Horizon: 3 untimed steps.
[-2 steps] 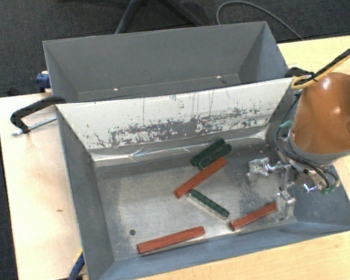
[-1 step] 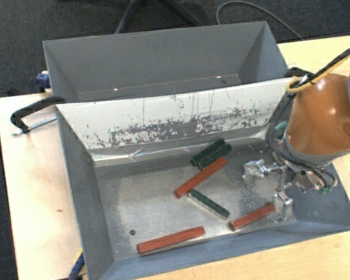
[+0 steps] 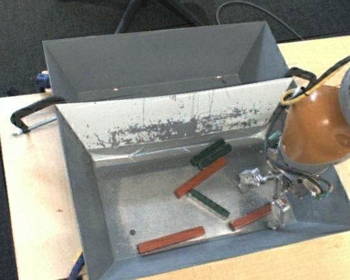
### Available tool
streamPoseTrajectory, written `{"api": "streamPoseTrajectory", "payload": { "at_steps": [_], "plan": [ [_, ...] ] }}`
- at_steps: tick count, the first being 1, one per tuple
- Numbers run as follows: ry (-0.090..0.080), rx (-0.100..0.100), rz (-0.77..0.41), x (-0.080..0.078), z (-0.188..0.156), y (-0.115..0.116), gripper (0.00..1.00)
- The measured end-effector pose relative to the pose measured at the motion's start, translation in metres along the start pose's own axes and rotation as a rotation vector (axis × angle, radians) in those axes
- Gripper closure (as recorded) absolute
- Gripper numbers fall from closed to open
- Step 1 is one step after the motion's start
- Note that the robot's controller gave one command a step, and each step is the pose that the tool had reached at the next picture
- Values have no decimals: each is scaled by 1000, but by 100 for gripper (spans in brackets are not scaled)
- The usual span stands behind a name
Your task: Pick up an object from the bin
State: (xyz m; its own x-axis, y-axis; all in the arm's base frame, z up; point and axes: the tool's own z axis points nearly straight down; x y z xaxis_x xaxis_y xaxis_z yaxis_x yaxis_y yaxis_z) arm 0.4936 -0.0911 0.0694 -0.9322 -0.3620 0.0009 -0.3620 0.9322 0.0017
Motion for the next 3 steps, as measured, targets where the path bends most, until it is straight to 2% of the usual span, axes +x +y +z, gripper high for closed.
{"api": "streamPoseTrajectory", "payload": {
  "at_steps": [1, 2, 3],
  "plan": [
    [-2, 1, 1, -1, -1, 0, 0],
    [-2, 1, -1, -1, -1, 1, 100],
    [-9, 5, -1, -3, -36, 1, 100]
  ]
}}
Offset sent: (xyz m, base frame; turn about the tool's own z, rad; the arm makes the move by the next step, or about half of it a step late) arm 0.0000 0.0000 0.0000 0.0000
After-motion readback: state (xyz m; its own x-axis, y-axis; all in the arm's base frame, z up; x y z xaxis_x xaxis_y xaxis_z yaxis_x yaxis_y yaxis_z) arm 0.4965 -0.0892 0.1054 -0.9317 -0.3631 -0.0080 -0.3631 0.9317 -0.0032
